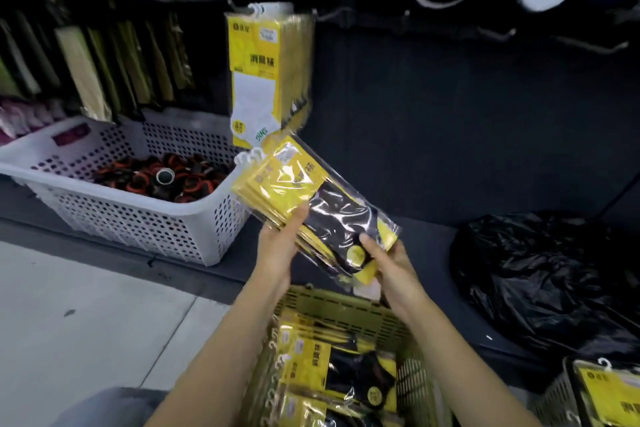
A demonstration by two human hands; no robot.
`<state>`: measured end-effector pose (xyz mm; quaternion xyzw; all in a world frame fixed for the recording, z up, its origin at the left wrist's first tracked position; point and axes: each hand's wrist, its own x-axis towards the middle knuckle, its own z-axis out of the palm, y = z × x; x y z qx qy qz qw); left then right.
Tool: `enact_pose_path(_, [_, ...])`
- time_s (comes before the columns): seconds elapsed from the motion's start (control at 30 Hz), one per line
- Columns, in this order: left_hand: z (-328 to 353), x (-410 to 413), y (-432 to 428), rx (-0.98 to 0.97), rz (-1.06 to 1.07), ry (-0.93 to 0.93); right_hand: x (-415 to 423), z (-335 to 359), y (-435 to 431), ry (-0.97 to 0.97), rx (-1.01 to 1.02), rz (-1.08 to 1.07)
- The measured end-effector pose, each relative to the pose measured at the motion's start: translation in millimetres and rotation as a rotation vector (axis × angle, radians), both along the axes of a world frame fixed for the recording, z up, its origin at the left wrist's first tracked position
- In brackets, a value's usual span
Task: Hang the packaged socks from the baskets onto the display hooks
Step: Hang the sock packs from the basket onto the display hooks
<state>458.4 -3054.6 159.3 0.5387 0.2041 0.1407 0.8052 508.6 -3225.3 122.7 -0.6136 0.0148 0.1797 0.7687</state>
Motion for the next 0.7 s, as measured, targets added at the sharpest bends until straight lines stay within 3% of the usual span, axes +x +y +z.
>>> enact_pose_path(0.13, [40, 8, 34, 0.376, 0.068, -0.066, 29, 60, 20, -0.341, -0.056, -0.089])
enact_pose_path(0.27, [64, 10, 51, 0.522, 0.044, -0.119, 35, 114, 59, -0.543, -0.058, 0.043])
enact_pose_path(0.47, [83, 18, 77, 0.469, 0.102, -0.223, 46, 146, 98, -0.547, 0.023, 0.094])
enact_pose_path(0.7, [99, 23, 133, 0.564, 0.369, -0.167, 68, 156, 134, -0.494, 0.077, 0.079])
